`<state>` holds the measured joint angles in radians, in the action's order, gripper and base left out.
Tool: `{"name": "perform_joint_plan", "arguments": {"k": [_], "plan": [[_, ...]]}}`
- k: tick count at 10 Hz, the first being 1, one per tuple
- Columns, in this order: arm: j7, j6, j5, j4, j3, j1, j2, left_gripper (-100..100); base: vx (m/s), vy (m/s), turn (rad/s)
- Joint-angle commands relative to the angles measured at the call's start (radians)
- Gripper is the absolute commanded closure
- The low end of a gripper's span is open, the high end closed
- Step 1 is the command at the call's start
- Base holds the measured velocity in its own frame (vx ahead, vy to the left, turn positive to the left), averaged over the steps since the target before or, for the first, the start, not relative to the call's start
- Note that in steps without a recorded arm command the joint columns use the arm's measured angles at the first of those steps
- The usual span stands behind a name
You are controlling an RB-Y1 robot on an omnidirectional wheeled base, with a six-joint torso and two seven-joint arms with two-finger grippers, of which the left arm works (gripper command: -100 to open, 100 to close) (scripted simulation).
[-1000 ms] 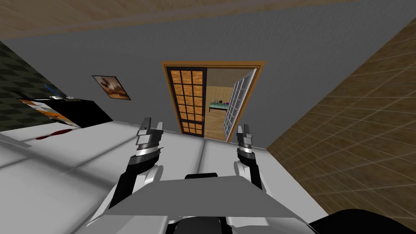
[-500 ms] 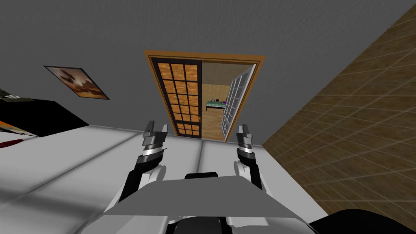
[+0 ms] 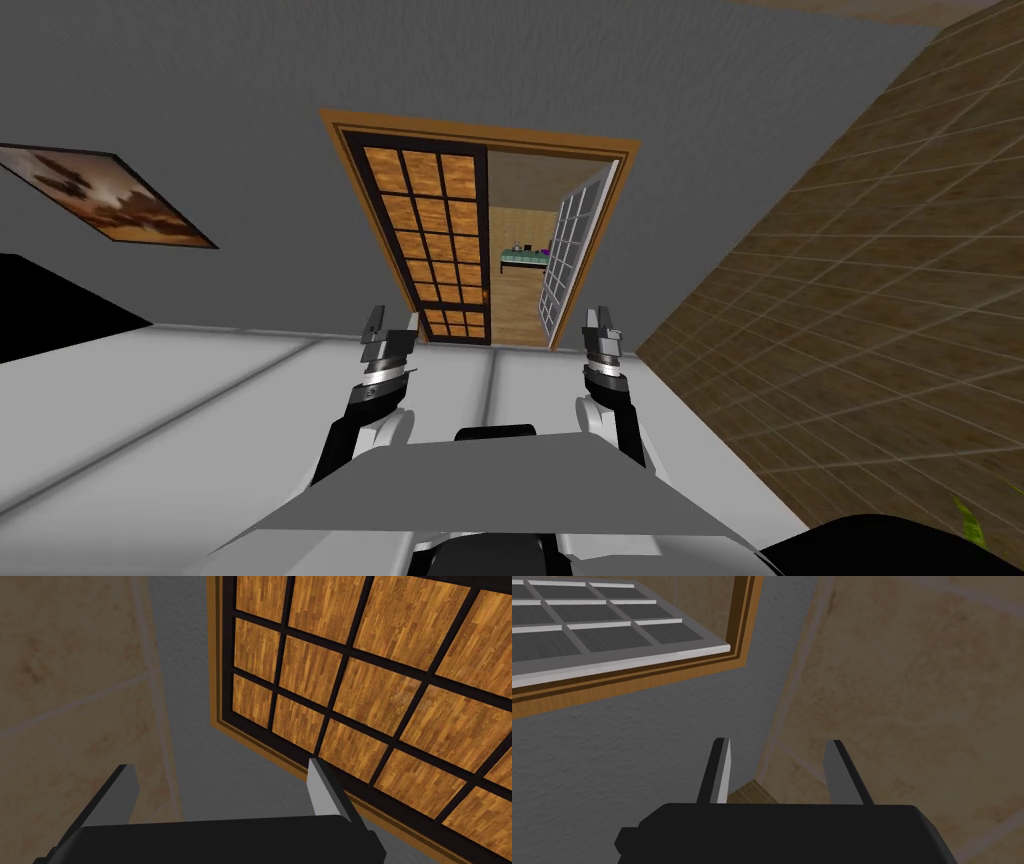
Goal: Push the door open
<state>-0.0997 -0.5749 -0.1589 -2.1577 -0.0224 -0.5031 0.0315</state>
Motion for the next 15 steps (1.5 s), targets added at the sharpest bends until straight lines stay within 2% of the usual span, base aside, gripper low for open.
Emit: {"name": "perform_joint_plan", "arguments": {"k": [1,8,15], "plan": [[-0.028,-0.013,-0.028,0.028,-0.011,0.004,0.006,-100,0.093,0.022,-0.148],[-0.157,-0.092,-0.161,0.180,-0.058,0.023,0.039,-100,0.097,0.029,-0.153],[-0.299,-0.179,-0.307,0.348,-0.109,0.044,0.067,-100,0.091,0.034,-0.162]]}}
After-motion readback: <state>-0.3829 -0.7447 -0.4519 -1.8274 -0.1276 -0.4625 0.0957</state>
